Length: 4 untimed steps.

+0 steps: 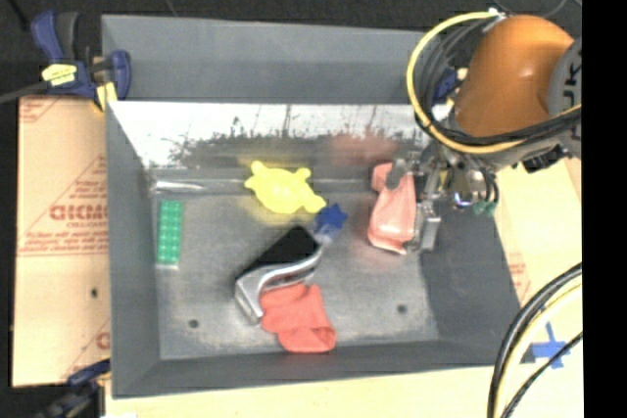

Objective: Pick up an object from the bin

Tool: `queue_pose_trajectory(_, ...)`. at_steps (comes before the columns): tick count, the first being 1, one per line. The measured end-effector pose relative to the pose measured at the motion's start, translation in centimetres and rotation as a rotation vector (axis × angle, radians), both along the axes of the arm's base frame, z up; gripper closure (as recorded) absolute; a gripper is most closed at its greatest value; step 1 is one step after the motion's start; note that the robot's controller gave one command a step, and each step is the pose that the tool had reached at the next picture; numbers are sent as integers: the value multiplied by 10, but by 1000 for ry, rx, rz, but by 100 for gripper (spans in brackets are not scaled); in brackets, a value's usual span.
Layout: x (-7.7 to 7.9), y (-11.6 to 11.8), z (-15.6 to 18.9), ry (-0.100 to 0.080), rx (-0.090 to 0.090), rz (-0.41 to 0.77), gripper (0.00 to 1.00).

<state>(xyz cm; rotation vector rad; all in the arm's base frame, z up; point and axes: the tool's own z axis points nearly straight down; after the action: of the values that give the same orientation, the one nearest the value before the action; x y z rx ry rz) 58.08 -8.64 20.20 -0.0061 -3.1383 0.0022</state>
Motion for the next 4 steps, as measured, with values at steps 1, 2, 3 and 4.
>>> queue_pose_trajectory(1, 1, 0, 5, -7, -1, 1, 0)
queue_pose_trajectory(2, 5, 21, -27, -13, -2, 2, 0)
queue_pose_trajectory(3, 8, 39, -55, -4, 2, -51, 0)
queue_pose_trajectory(4, 4, 41, -64, -12, -3, 55, 0)
